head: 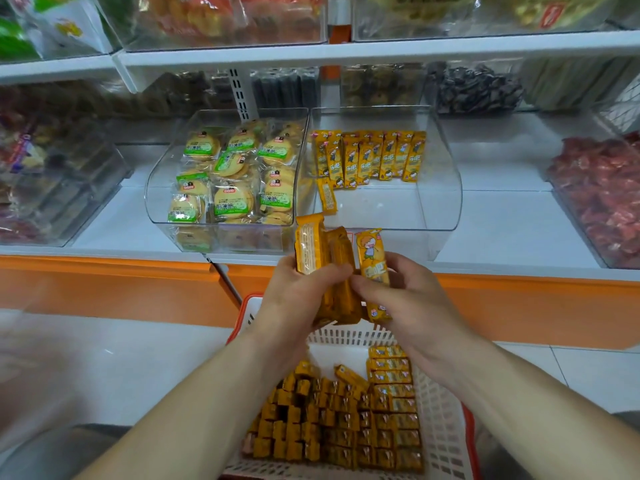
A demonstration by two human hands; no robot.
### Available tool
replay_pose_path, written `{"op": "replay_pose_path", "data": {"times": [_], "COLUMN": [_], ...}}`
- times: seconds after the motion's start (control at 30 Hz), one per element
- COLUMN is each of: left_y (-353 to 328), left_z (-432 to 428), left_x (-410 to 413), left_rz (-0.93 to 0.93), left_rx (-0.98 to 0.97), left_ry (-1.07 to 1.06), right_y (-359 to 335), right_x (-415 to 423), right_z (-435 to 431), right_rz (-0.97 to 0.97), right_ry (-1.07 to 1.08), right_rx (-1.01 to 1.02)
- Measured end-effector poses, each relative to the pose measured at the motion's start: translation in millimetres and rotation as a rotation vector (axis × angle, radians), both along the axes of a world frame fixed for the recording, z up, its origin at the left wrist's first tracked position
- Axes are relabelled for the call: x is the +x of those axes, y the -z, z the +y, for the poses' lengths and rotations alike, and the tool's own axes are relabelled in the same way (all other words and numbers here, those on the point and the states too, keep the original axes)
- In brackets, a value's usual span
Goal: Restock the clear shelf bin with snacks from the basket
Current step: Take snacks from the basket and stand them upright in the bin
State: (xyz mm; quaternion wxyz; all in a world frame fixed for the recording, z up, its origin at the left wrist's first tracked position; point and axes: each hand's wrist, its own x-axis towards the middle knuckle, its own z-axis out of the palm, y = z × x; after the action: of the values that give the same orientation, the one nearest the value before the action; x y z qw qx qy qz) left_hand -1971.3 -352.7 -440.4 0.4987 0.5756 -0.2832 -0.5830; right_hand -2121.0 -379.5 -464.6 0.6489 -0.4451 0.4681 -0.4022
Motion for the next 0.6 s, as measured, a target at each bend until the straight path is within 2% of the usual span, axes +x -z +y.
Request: {"op": "replay_pose_path", "data": {"times": [0.2,0.37,0.47,0.6], "left_y": [-6.4,-9.5,-12.8,-23.0], "left_z": [-4.1,-6.0,-7.9,-17.9], "left_x": [8.5,14.2,16.8,26.6], "left_rz": [-0.023,-0.023,-0.055,-0.111], "left_rx": [0.004,-0.002,-0.015,-0.074], "left_ry": [0.014,0.023,0.042,0.055], "right_y": [-11.8,-27.1,-35.6,-59.4], "right_x": [-9.0,-14.7,-20.4,-29.8], "right_z": [-8.7,-12.2,-13.7,-22.7], "right_rz": [0.007,-0.217,-0.168,0.016], "right_ry": [0.099,0.146,0.121,0.078], "right_rx": [0.075,0.266,0.18,-0.01]}}
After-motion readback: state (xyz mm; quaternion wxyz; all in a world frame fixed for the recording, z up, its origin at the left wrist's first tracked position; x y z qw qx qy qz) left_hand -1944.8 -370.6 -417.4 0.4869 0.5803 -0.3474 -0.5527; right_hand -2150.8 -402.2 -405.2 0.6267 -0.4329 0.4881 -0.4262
